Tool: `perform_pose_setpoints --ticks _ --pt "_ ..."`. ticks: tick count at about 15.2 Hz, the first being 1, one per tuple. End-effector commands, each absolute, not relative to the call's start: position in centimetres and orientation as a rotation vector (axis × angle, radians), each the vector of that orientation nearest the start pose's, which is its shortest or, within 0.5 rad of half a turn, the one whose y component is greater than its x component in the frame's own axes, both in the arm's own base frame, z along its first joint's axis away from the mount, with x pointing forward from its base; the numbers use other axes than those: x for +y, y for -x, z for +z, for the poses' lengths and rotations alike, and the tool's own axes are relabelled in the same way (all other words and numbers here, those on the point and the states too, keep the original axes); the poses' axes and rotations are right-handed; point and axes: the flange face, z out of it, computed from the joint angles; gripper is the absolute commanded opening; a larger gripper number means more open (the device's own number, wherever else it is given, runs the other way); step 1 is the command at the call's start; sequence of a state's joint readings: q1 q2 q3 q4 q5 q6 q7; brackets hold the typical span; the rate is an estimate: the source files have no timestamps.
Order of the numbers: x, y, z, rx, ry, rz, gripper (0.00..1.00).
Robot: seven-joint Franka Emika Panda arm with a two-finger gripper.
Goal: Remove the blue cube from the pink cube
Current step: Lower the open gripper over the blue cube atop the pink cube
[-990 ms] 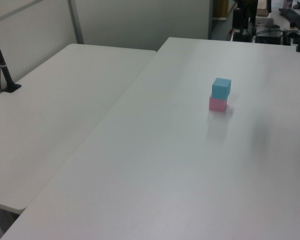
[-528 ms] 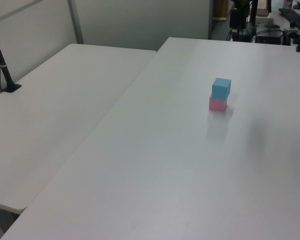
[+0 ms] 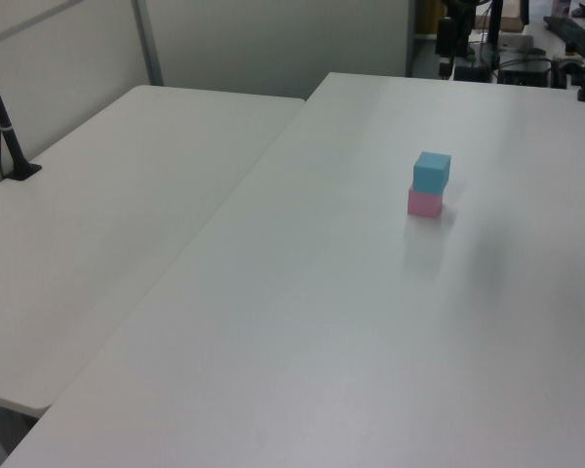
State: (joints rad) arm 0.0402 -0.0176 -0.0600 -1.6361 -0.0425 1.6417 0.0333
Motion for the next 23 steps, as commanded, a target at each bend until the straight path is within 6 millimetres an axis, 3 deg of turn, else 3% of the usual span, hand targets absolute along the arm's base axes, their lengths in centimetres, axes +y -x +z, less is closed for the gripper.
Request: perform_pose_setpoints --ticks 1,3,5,8,10,15,19,20,23 --pt "-2.1 -57.0 59.6 0.1 3.188 -0.057 1.0" --pt "-2.6 -58.2 57.5 0.103 3.193 -0.025 1.0" --pt "-2.7 -59.5 53.7 0.022 3.205 0.027 1.0" --pt "-3.1 -60.3 49.1 -0.119 3.23 0.161 1.0" --pt "-3.4 -59.7 46.1 -0.173 3.24 0.219 1.0" --pt "-2.6 -59.7 41.7 -0.19 3.241 0.235 1.0" --pt "-2.4 -59.6 39.6 -0.184 3.251 0.239 1.0" --pt "-2.4 -59.6 39.3 -0.188 3.253 0.237 0.95" --pt "-2.2 -59.6 39.2 -0.193 3.253 0.235 0.42"
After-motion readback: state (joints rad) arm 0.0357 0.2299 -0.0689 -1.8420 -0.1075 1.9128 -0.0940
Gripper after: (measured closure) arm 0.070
